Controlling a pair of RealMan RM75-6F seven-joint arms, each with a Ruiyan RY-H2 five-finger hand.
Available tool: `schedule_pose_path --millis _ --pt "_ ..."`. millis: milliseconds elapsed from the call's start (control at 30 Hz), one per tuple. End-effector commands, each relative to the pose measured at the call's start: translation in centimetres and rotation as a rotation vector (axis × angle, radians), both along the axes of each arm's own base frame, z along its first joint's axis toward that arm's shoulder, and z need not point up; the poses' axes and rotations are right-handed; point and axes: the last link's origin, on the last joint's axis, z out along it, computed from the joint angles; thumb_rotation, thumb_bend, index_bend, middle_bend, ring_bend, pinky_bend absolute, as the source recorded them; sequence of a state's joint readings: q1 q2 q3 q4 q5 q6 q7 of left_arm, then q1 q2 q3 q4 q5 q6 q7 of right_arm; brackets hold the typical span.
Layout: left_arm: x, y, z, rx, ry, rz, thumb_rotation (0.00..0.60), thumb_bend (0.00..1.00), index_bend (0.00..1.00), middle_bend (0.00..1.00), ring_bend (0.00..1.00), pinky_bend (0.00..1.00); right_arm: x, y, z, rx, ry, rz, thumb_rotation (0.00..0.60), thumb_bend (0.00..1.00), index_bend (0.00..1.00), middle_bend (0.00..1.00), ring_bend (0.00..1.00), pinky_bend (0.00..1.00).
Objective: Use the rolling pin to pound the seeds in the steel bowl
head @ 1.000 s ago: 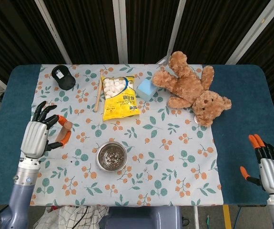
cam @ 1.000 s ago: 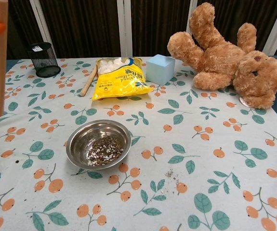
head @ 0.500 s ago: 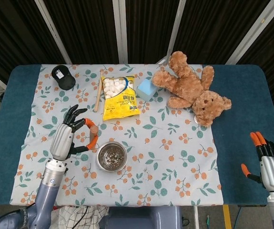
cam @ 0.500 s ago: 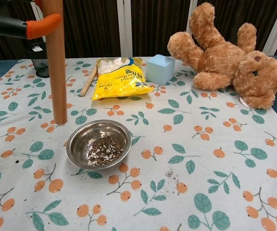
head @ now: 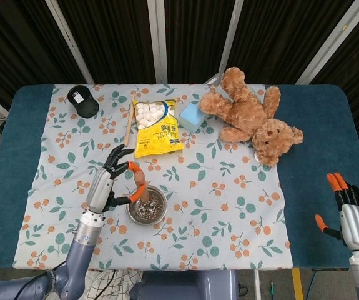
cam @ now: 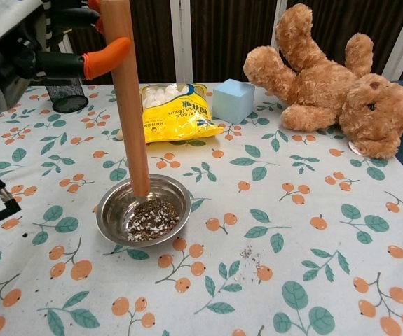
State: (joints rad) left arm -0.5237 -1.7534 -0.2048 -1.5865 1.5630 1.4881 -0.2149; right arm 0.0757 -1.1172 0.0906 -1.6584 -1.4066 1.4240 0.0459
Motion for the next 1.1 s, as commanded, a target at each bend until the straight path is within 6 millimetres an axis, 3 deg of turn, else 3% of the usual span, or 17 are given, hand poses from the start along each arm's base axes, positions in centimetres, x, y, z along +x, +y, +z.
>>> schedule_pose_path --millis 33,1100 --pt "0.2 -0.2 -0.6 -0.012 -0.007 -0.016 0.6 0.92 0.61 0.66 0.18 0.08 0.0 0.0 0.0 0.0 0.0 0.0 0.6 0.36 0.0 0.0 0.0 0.0" --pt "-2.2 -0.7 -4.7 -0.052 0.038 -0.05 0.6 0.92 0.61 0.66 0.18 0.08 -0.1 -0.2 -0.1 0.0 -0.002 -0.016 0.6 0.36 0.0 0.0 0.0 0.0"
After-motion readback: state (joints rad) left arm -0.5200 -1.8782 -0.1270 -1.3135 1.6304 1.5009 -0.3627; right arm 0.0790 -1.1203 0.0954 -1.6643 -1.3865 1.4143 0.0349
